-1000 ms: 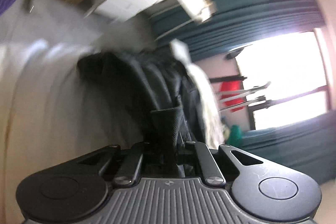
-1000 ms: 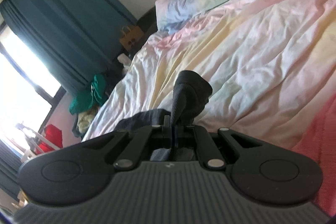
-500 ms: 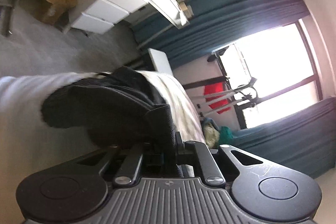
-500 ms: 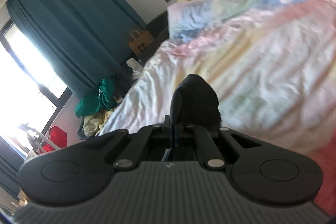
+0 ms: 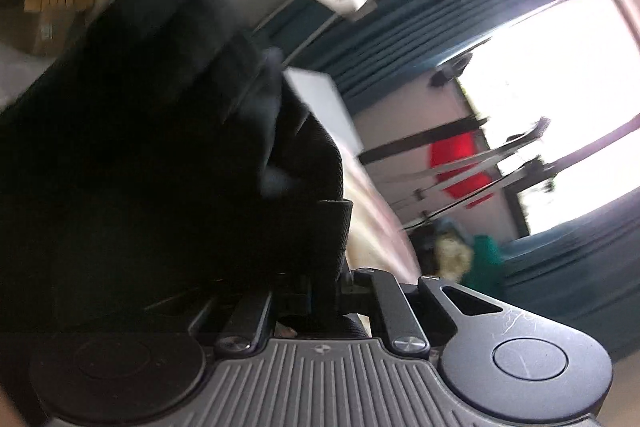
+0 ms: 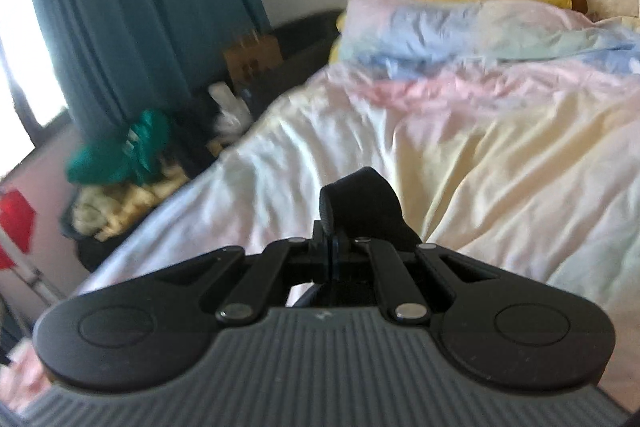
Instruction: Fold clothes
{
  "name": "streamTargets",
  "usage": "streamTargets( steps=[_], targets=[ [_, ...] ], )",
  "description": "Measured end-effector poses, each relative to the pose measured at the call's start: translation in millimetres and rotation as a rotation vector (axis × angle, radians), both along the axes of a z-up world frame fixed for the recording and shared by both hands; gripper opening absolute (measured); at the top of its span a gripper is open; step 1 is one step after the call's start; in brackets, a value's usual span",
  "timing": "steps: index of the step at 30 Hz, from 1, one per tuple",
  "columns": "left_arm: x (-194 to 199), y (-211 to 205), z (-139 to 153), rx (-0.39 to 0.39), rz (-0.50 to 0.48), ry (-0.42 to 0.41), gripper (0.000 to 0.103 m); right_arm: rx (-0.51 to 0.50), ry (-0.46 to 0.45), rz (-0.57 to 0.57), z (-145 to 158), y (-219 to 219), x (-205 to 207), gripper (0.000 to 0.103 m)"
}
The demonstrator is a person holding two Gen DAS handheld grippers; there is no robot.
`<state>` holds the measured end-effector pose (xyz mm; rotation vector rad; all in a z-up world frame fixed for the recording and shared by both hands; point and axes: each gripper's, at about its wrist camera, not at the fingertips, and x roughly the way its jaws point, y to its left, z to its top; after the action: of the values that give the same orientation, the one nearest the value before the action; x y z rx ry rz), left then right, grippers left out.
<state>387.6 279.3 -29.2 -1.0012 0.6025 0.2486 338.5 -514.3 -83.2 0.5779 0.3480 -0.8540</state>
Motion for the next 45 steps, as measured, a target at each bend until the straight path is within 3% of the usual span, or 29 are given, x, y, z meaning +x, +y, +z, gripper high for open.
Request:
streamTargets(
  steps=[5,10,12,14,15,16,19,20,22,24,27,31,33,34,40,44,45],
  targets=[
    [54,-23,-36,0.118,-0.041,0.101,0.014,-0.032,0.092,0.04,-38,-7,43,0.006],
    [55,-29,-33,0.186,-0.092,0.106,0.018,-0.064,0.172,0.13,-41,-4,56,0.012],
    [41,-28,-21,0.197,-0.109,0.086,0.029,-0.05,0.155,0.174,-32,-4,49,0.019],
    [22,-27,-8,0.206,-0.114,0.061,0.05,-0.031,0.101,0.207,-22,-2,33,0.03],
    [8,-26,-2,0.203,-0.112,0.046,0.053,-0.009,0.069,0.216,-17,0,21,0.039],
    [-7,-24,3,0.199,-0.112,0.03,0.056,0.013,0.038,0.226,-11,1,8,0.041],
    [-50,-20,16,0.186,-0.13,0.005,0.066,0.136,-0.059,0.267,-4,12,-42,0.042],
    [-70,-19,17,0.187,-0.129,0.0,0.074,0.21,-0.104,0.285,-6,16,-60,0.045],
    [-116,-11,15,0.154,-0.119,-0.008,0.079,0.387,-0.189,0.313,-17,22,-96,0.045],
    [-157,-4,0,0.058,-0.091,-0.005,0.079,0.521,-0.23,0.312,-29,31,-124,0.045],
    [-211,9,-32,-0.099,-0.056,-0.007,0.079,0.631,-0.262,0.338,-44,48,-155,0.045],
    [-246,25,-68,-0.233,-0.068,-0.056,0.075,0.798,-0.235,0.376,-59,65,-173,0.048],
    [-248,29,-73,-0.208,-0.085,-0.09,0.075,0.903,-0.246,0.406,-68,68,-171,0.064],
    [-245,31,-74,-0.197,-0.088,-0.091,0.075,0.941,-0.254,0.426,-72,69,-168,0.067],
    [-211,33,-100,-0.233,-0.116,-0.135,0.076,1.035,-0.236,0.511,-98,78,-131,0.068],
    [-187,31,-116,-0.212,-0.02,-0.19,0.083,1.073,-0.216,0.522,-114,84,-104,0.068],
    [-181,29,-116,-0.187,-0.015,-0.205,0.083,1.065,-0.246,0.493,-116,80,-101,0.068]
  ],
)
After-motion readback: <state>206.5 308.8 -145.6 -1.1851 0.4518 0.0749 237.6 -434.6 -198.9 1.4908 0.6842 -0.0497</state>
